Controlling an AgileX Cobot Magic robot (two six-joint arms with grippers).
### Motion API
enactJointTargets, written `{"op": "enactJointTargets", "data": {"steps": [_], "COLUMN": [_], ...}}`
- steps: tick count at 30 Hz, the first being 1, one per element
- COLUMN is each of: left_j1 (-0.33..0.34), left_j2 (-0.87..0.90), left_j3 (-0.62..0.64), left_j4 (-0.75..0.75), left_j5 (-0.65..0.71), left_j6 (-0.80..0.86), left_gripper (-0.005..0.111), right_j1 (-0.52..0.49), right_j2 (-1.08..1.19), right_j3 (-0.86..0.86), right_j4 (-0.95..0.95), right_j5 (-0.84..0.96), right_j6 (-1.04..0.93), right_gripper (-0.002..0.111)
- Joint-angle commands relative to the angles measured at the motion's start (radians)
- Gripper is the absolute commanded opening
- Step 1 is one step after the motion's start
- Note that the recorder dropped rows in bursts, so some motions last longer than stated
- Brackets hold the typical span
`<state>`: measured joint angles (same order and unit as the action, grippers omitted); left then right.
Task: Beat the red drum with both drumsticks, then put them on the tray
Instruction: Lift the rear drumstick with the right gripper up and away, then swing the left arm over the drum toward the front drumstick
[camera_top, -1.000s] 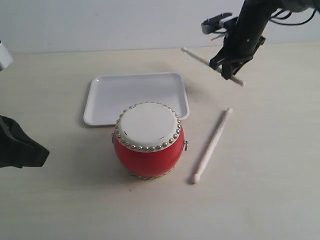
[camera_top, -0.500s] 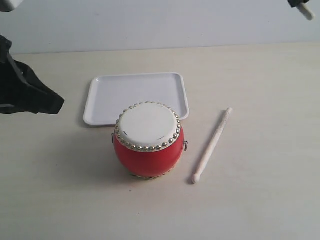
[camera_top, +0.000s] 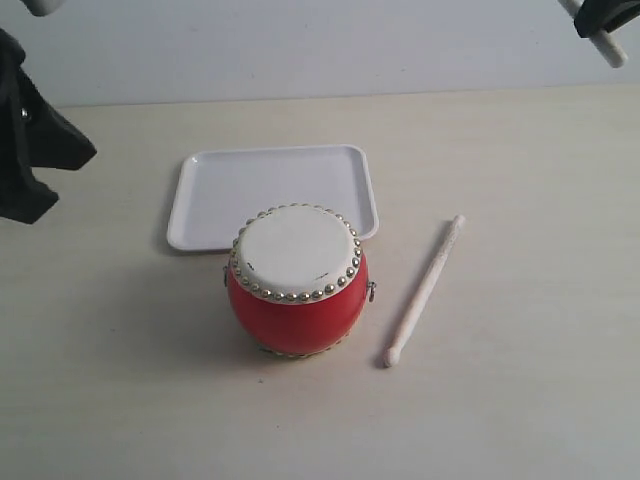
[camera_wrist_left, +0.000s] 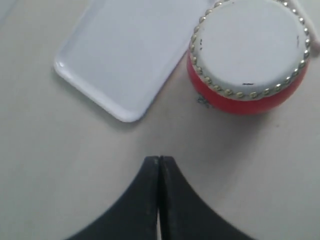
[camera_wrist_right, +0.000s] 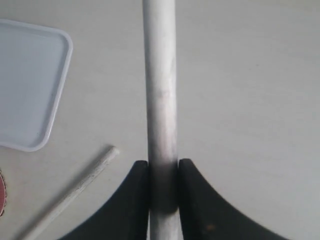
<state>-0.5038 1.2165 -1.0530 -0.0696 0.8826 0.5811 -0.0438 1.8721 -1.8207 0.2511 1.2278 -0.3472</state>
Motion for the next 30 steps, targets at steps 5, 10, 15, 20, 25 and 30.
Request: {"op": "enactJointTargets", "data": {"steps": [5,10,15,20,25,30], "left_j1": [-0.005,-0.005,-0.005,-0.005,-0.006,-0.009], "left_j2": [0.040,0.082,0.089,0.089,0.089,0.091], "left_j3": [-0.009,-0.012,-0.012,-0.012,-0.012,-0.012], "left_j4": [0.031,0.040,0.052,0.063,0.063,0.043], "left_j5": [-0.134,-0.134,-0.134,-0.132,-0.129,-0.140], "left_j6": [0.528,0.540,0.569,0.585,0.691,0.812], "left_gripper": [0.000,0.000,0.000,0.000,0.000,0.000], "right_j1": [-0.002,-0.002,-0.002,-0.002,-0.002,-0.002], "right_j2": [-0.050,-0.095,-0.115,-0.115,-0.115,-0.115], "right_j3": [0.011,0.011,0.011,0.019,0.033,0.033], "right_j4": [0.011,0.011,0.011,0.028,0.035,0.035], "right_j5": [-0.007,-0.007,-0.007,-0.007,-0.007,-0.007], "right_j6": [-0.014,-0.014,-0.014,-0.014,-0.023,-0.026], "right_gripper": [0.000,0.000,0.000,0.000,0.000,0.000]}}
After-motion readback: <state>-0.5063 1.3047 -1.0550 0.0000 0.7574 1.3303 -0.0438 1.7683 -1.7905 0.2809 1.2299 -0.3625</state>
